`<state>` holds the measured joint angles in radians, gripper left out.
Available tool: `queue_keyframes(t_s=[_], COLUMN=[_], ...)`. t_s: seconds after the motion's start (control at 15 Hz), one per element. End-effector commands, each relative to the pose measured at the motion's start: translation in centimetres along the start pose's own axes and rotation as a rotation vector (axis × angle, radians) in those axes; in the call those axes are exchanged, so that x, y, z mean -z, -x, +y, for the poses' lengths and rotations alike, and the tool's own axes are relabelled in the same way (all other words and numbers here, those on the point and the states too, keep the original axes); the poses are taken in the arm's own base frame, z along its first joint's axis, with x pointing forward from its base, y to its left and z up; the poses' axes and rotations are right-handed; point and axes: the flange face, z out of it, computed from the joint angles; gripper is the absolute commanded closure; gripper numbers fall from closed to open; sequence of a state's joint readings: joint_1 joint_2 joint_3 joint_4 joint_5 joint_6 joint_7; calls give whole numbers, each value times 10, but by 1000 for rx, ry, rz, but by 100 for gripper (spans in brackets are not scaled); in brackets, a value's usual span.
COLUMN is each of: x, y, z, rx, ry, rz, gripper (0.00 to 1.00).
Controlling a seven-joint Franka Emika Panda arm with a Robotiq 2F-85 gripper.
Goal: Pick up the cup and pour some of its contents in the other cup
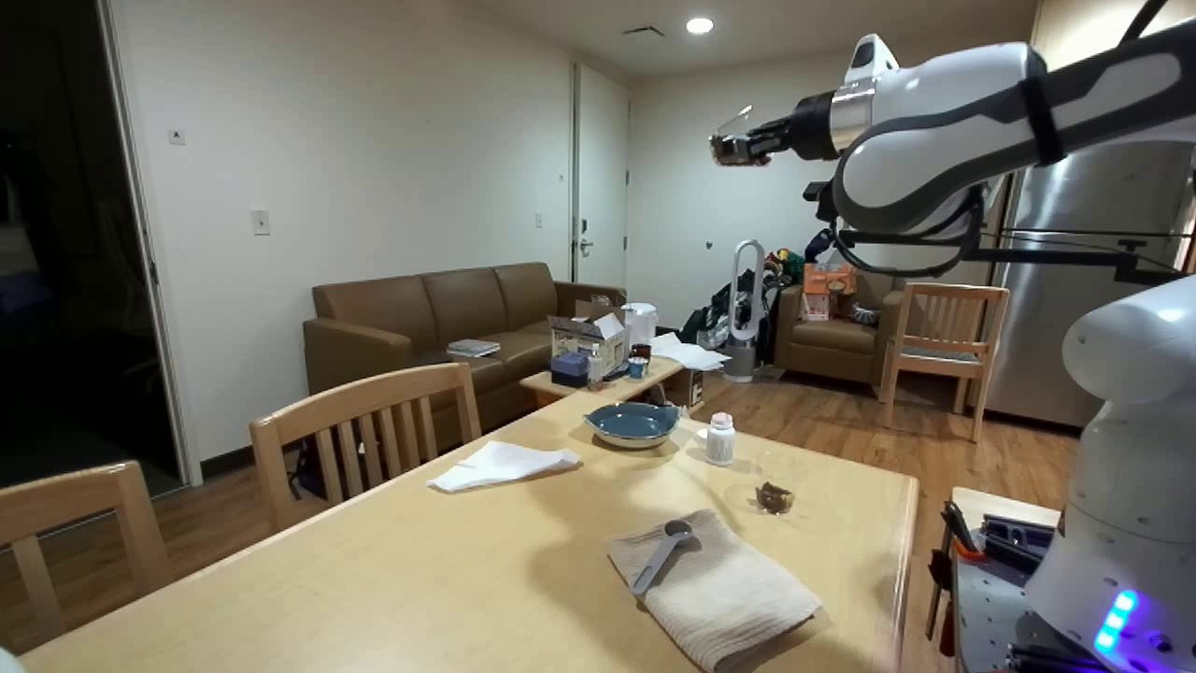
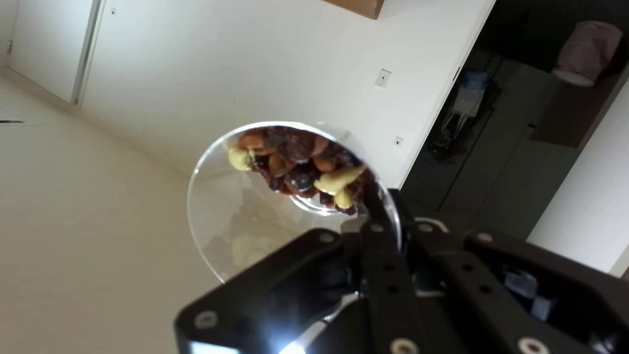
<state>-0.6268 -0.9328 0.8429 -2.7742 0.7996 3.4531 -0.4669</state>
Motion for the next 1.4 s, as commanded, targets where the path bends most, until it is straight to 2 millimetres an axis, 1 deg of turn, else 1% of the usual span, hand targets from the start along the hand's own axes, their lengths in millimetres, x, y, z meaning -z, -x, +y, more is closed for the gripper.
queue_keyframes(t_s=[0.0, 0.13, 0.2, 0.4, 1.0, 1.33], x=[-4, -8, -2, -4, 8, 9], y=[-2, 2, 1, 2, -11, -9], z=[-1, -2, -1, -1, -2, -2], rx=[0, -16, -5, -14, 19, 5], ry=[12, 7, 5, 7, 27, 23], rz=[5, -9, -4, -8, 44, 38], gripper=[95, 95, 95, 95, 95, 95])
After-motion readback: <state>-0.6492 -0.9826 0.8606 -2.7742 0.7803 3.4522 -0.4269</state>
